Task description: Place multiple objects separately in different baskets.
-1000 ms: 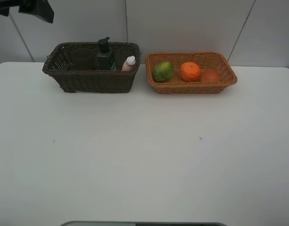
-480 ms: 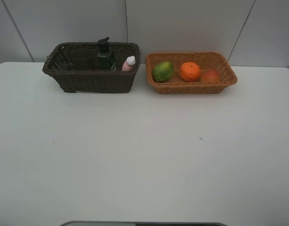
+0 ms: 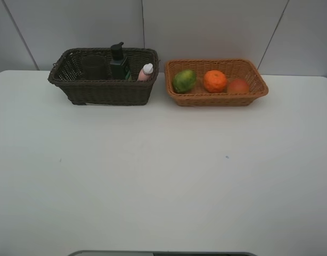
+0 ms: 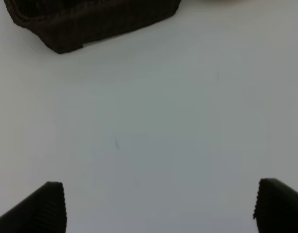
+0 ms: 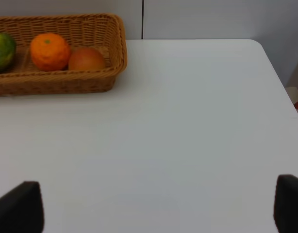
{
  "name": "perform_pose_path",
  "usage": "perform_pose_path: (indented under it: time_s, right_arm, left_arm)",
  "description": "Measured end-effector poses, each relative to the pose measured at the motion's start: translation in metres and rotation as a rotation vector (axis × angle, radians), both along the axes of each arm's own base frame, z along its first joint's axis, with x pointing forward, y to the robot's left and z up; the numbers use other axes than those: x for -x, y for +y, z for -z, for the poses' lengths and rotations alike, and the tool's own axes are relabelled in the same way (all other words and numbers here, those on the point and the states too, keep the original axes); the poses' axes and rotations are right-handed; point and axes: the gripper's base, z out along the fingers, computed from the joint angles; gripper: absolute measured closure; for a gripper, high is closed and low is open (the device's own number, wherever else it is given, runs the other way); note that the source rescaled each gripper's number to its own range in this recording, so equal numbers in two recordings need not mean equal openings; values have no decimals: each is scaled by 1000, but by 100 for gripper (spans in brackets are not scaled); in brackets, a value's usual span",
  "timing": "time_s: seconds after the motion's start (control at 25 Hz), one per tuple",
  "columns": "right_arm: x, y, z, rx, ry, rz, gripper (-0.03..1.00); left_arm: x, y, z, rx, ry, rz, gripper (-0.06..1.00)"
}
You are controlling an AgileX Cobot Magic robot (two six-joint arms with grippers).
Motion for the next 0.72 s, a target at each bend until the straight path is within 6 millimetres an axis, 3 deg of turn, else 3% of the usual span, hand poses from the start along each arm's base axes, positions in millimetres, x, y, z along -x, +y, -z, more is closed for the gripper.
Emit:
perform_pose_path:
  time_s: [0.32, 0.44, 0.72]
  right_arm:
    - [0, 0, 0, 0, 0, 0, -3]
    - [0, 0, 0, 0, 0, 0, -3]
    - [0, 0, 0, 0, 0, 0, -3]
  left_arm:
    - [42, 18, 28, 48, -113, 0, -5]
    - [47, 20, 40, 55, -127, 1, -5]
    - [46, 19, 41, 63, -146, 1, -5]
